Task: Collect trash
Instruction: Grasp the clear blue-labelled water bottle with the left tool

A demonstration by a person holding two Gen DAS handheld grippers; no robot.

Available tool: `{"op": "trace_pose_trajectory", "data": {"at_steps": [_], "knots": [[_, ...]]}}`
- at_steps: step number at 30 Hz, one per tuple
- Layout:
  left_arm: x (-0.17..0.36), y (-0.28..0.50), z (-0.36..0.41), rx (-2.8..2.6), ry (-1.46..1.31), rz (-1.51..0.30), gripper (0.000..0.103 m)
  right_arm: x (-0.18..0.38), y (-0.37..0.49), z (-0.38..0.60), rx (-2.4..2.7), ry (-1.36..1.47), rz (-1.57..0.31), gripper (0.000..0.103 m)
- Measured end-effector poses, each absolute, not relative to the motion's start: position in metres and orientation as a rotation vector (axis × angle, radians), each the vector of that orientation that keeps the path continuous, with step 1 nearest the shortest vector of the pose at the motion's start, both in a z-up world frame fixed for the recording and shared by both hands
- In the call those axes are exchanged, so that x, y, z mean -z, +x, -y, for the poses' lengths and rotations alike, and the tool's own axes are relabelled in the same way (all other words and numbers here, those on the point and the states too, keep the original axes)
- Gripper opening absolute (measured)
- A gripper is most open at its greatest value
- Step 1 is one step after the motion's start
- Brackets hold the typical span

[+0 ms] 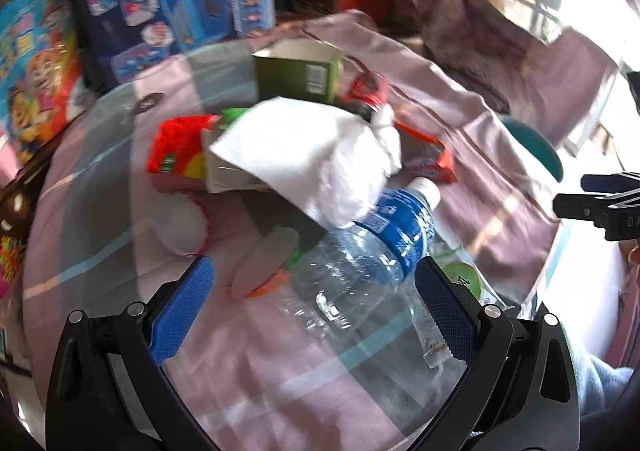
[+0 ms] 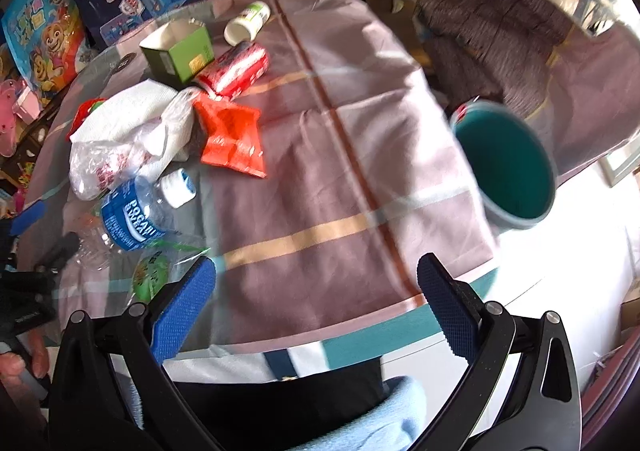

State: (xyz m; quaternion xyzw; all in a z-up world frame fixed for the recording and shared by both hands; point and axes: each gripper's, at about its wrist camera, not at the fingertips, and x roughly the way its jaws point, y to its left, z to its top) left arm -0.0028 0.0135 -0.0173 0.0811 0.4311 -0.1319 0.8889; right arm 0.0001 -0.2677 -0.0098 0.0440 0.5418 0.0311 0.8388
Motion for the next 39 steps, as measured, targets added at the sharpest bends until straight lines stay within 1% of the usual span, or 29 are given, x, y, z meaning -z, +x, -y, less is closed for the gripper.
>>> {"op": "trace_pose_trajectory", "data": {"at_steps": [3, 7, 9, 10, 12, 13, 15, 19, 22, 31, 39], "knots": [[0.023, 0.004, -0.008, 0.327, 0.185, -0.904, 0.100, 0.018, 0.001, 0.263, -0.075, 0.089, -1.166, 0.097], [0.027, 0.011, 0.001, 0.400, 0.220, -0.919, 0.096, 0.028, 0.003, 0.262, -0.075, 0.090, -1.194, 0.097], [0.032, 0.015, 0.006, 0.425, 0.233, -0.936, 0.090, 0.034, 0.005, 0.263, -0.073, 0.099, -1.209, 0.097], [0.036, 0.018, 0.008, 0.441, 0.236, -0.952, 0.082, 0.036, 0.006, 0.264, -0.072, 0.103, -1.214, 0.097], [0.041, 0.019, 0.010, 0.457, 0.222, -0.977, 0.071, 0.040, 0.007, 0.265, -0.073, 0.114, -1.223, 0.097], [0.043, 0.019, 0.010, 0.463, 0.210, -0.983, 0.070, 0.041, 0.007, 0.266, -0.072, 0.117, -1.225, 0.097], [0.045, 0.016, 0.011, 0.486, 0.191, -0.999, 0.064, 0.042, 0.008, 0.269, -0.066, 0.121, -1.226, 0.097], [0.054, 0.007, 0.020, 0.543, 0.215, -1.044, 0.064, 0.046, 0.011, 0.275, -0.057, 0.139, -1.231, 0.097], [0.066, 0.012, 0.027, 0.535, 0.239, -1.080, 0.065, 0.051, 0.012, 0.279, -0.056, 0.158, -1.238, 0.097], [0.080, 0.030, 0.034, 0.512, 0.151, -1.118, 0.065, 0.056, 0.014, 0.283, -0.053, 0.165, -1.249, 0.097], [0.068, 0.014, 0.044, 0.575, 0.152, -1.110, 0.065, 0.053, 0.012, 0.288, -0.045, 0.172, -1.234, 0.097]]}}
